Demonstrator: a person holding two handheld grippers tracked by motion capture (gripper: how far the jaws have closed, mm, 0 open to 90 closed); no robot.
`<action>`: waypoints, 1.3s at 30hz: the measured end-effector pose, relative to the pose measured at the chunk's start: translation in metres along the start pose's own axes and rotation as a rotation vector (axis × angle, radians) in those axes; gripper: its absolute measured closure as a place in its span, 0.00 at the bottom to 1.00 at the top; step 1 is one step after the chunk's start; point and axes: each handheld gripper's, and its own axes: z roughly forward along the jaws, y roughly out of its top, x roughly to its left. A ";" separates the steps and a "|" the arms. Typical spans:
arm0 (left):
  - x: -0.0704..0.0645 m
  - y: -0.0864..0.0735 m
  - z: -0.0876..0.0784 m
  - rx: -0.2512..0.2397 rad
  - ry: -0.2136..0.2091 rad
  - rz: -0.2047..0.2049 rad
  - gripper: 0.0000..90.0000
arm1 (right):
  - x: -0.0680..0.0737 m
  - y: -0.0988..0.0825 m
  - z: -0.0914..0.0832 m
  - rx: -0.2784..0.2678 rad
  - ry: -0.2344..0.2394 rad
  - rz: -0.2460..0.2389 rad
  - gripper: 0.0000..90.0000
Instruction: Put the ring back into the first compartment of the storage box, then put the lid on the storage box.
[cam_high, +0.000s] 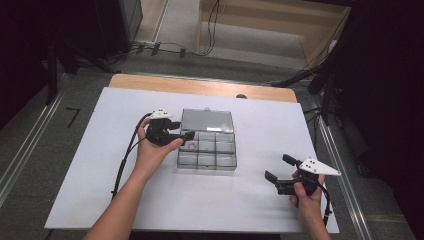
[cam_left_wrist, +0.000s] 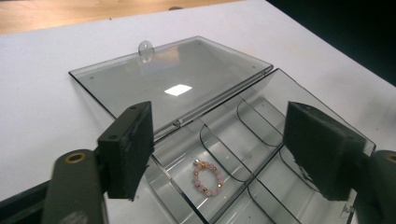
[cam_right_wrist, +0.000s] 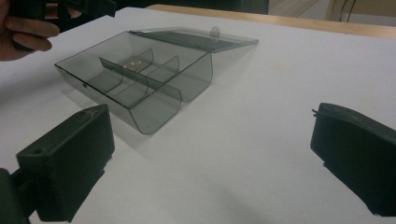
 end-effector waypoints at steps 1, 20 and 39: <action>0.001 0.000 -0.001 -0.003 -0.009 -0.009 0.16 | 0.001 0.001 0.001 0.000 0.004 -0.002 0.00; 0.008 -0.003 -0.005 -0.031 -0.028 -0.030 0.00 | 0.013 0.016 0.020 0.009 0.072 0.007 0.00; 0.013 -0.004 -0.002 -0.046 -0.011 -0.041 0.00 | 0.019 0.042 0.060 0.031 0.098 -0.002 0.00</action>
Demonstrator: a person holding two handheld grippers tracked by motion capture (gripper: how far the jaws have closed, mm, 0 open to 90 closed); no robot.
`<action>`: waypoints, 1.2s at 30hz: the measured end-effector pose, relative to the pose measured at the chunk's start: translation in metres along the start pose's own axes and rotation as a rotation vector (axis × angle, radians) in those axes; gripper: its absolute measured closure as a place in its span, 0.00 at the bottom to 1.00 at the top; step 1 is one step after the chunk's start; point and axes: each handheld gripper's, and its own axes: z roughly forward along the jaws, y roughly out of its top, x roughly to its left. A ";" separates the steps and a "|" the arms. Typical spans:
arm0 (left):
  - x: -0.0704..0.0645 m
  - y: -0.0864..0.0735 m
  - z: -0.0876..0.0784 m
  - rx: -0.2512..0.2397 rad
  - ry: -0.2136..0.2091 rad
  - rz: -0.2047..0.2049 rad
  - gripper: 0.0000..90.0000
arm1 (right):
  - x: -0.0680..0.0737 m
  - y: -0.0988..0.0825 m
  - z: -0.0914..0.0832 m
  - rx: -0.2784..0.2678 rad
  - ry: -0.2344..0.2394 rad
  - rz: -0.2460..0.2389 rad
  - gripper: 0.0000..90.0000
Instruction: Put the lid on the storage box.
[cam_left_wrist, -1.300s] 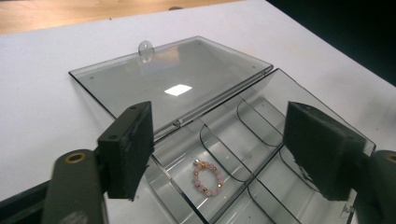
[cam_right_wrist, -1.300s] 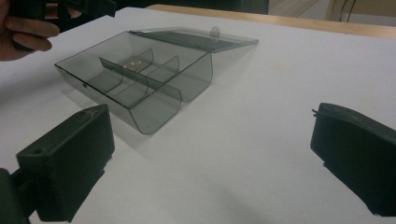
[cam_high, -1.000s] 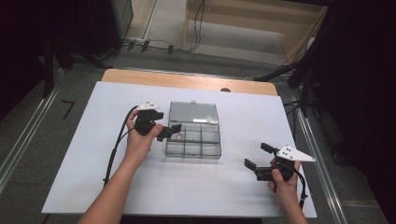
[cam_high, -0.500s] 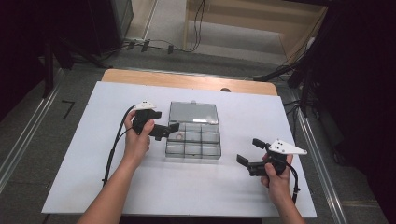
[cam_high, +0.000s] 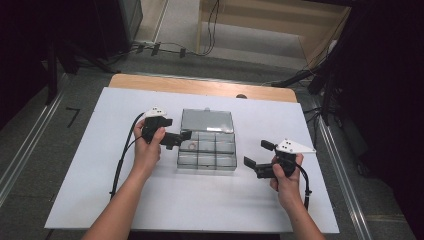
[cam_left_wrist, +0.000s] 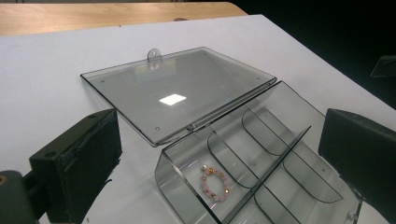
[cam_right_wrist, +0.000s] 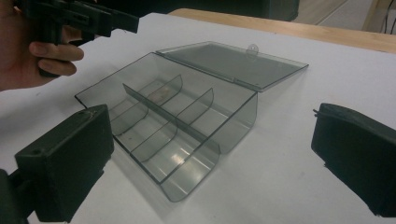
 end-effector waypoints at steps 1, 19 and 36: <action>0.000 0.000 0.000 0.000 0.000 0.000 0.00 | 0.000 0.001 0.002 0.005 -0.001 0.001 0.00; 0.016 -0.001 0.009 -0.027 0.002 -0.064 0.00 | -0.011 0.022 0.047 0.033 -0.004 0.023 0.00; 0.028 0.006 0.028 0.006 0.012 -0.095 0.00 | -0.031 0.041 0.082 0.082 -0.008 0.061 0.00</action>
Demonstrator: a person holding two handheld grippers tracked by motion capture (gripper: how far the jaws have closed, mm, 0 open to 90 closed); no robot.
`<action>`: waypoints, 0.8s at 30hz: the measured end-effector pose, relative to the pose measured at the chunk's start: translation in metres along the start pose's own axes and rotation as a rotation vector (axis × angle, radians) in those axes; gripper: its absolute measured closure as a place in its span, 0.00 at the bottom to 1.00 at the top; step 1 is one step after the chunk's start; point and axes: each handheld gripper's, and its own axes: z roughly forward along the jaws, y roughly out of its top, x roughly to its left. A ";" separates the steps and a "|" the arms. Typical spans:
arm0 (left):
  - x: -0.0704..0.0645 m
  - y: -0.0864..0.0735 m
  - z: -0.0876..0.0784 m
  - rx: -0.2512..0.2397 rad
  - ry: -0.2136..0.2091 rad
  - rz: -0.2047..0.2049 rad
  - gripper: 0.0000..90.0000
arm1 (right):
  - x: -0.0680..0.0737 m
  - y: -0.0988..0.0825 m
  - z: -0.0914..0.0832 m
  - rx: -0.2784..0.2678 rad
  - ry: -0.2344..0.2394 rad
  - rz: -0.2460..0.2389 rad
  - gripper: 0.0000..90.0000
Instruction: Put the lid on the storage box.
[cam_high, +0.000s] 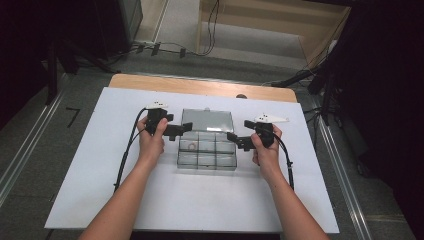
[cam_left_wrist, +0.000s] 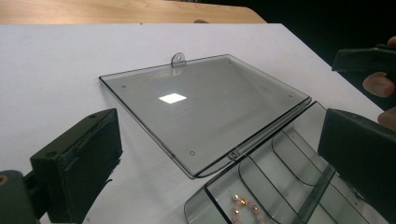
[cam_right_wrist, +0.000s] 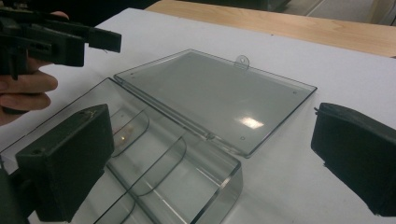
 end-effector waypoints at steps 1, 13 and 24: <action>0.001 0.000 0.001 0.003 0.006 -0.001 0.00 | 0.000 0.000 0.000 0.000 0.000 0.000 0.00; 0.005 0.005 0.017 0.047 0.030 -0.050 0.15 | -0.023 0.004 0.023 0.039 0.009 0.152 0.03; 0.009 0.002 0.026 0.069 0.042 -0.102 0.26 | -0.025 0.004 0.041 0.079 0.002 0.262 0.13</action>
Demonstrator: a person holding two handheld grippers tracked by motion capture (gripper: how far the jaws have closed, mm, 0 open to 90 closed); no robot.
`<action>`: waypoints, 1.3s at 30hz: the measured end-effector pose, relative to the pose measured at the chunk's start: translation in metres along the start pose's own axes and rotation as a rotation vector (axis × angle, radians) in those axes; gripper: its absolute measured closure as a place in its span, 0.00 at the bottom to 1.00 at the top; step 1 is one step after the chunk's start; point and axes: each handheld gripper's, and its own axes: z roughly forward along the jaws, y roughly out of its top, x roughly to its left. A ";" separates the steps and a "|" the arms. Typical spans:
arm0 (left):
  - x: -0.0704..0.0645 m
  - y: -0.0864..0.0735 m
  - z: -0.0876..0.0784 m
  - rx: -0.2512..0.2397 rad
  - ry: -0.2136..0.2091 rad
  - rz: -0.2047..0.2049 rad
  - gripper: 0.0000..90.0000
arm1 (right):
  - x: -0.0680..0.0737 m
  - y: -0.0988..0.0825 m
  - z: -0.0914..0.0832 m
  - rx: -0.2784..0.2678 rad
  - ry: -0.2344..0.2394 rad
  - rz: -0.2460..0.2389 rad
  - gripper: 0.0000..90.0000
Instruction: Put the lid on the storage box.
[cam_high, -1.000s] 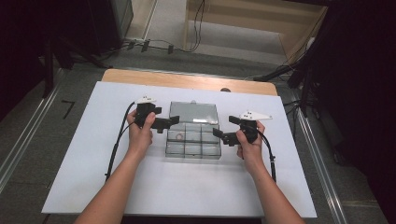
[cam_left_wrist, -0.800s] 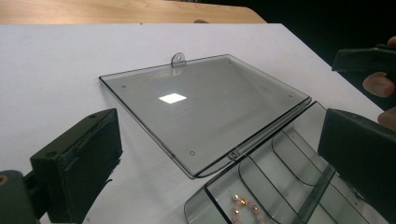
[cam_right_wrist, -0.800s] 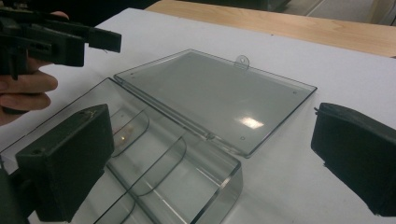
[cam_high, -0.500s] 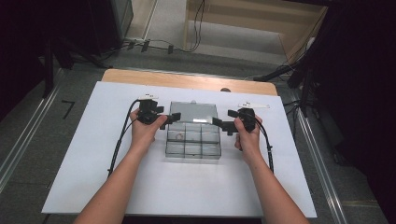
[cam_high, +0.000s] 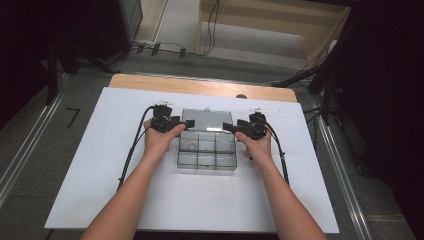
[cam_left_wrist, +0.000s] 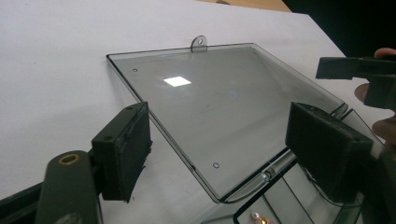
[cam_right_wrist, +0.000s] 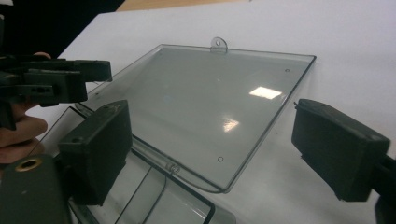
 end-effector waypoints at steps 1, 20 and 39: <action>0.000 0.000 0.001 0.001 0.002 -0.006 0.28 | 0.000 0.000 0.001 0.005 0.000 0.003 0.14; 0.006 -0.004 0.009 0.035 0.008 -0.072 0.36 | -0.007 -0.005 0.017 0.066 -0.005 0.056 0.27; 0.004 -0.001 0.003 -0.031 -0.048 -0.078 0.61 | -0.005 -0.003 0.010 0.031 0.043 0.053 0.54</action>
